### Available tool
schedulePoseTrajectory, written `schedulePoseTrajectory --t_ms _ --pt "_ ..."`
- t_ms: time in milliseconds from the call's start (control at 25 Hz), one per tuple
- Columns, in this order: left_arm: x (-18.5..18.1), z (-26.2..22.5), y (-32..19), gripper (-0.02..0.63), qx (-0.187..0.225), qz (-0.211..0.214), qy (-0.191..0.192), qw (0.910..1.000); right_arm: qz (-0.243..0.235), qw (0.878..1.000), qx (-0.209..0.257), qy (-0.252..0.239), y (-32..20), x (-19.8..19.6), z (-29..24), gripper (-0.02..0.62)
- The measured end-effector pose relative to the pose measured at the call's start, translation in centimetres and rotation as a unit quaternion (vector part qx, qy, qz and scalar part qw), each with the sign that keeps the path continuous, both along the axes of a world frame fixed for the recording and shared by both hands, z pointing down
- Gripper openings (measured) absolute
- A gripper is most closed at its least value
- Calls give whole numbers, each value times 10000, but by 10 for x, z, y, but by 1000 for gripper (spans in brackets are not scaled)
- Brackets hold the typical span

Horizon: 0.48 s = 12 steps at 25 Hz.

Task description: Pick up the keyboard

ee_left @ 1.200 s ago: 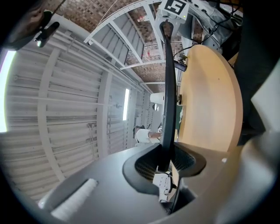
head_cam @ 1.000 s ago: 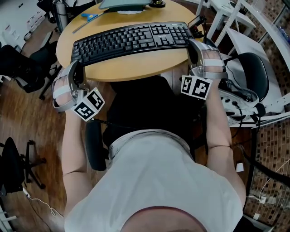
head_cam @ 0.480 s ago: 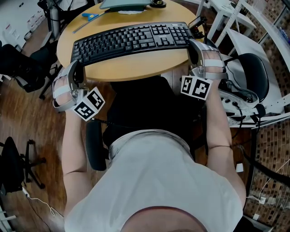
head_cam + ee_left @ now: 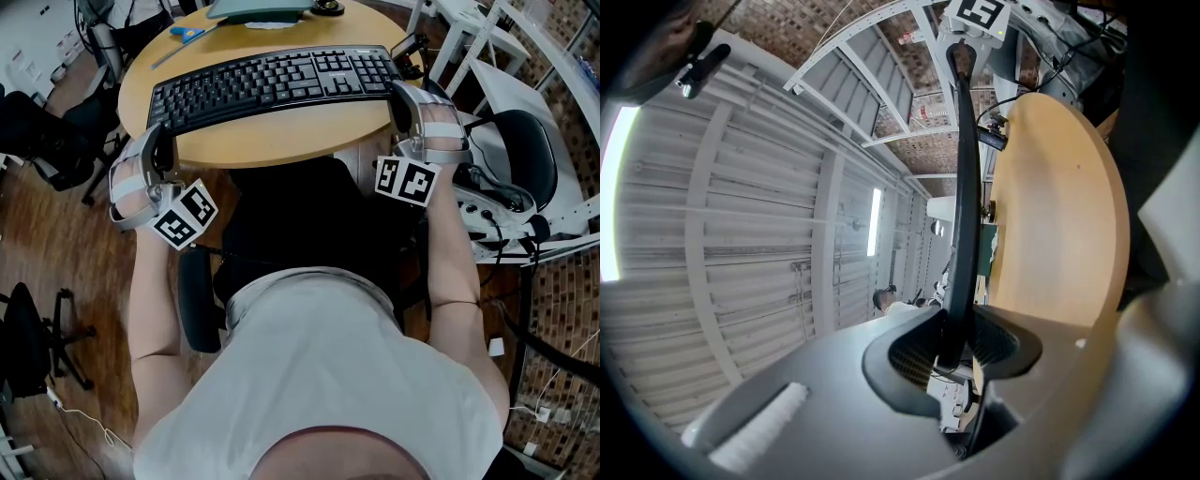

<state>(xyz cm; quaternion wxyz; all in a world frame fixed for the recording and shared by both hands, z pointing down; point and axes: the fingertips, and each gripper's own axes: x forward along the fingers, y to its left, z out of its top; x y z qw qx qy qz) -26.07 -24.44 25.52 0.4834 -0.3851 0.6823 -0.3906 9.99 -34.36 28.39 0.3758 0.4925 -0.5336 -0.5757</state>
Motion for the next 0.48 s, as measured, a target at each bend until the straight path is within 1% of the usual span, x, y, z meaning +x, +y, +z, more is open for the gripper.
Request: schedulePoseTrajectory --t_ms 480 --pt "1 -3 3 416 74 -11 5 10000 -14 10000 41 -9 1 0 -3 72"
